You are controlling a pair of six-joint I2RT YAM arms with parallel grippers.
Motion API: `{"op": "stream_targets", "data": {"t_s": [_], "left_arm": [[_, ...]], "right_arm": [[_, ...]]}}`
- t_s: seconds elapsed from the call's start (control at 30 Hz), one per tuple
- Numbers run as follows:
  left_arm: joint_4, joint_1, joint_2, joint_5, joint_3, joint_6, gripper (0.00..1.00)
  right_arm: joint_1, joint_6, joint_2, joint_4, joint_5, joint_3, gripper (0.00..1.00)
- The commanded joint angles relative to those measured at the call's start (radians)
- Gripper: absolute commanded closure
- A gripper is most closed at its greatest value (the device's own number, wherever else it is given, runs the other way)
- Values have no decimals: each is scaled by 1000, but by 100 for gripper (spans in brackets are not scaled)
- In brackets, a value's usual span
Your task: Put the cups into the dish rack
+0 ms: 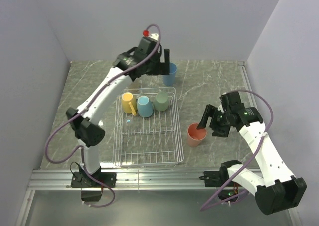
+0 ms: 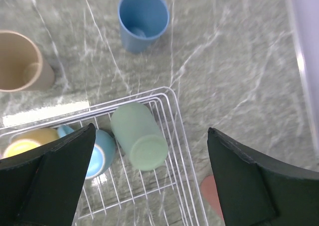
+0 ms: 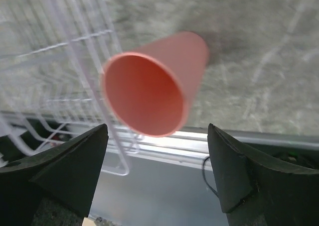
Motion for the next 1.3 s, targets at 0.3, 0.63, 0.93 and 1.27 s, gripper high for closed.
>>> {"op": "stream_targets", "data": {"t_s": [0.3, 0.63, 0.93, 1.27], "left_arm": [[96, 30, -231, 92, -215, -48, 1], [135, 31, -307, 131, -352, -75, 1], [165, 33, -409, 196, -369, -95, 1], [608, 70, -616, 691, -650, -223, 1]], "right_arm": [[10, 6, 13, 148, 82, -161, 16], [32, 0, 126, 236, 123, -168, 80], [30, -46, 132, 88, 242, -18, 100], [2, -30, 175, 26, -85, 509, 100]]}}
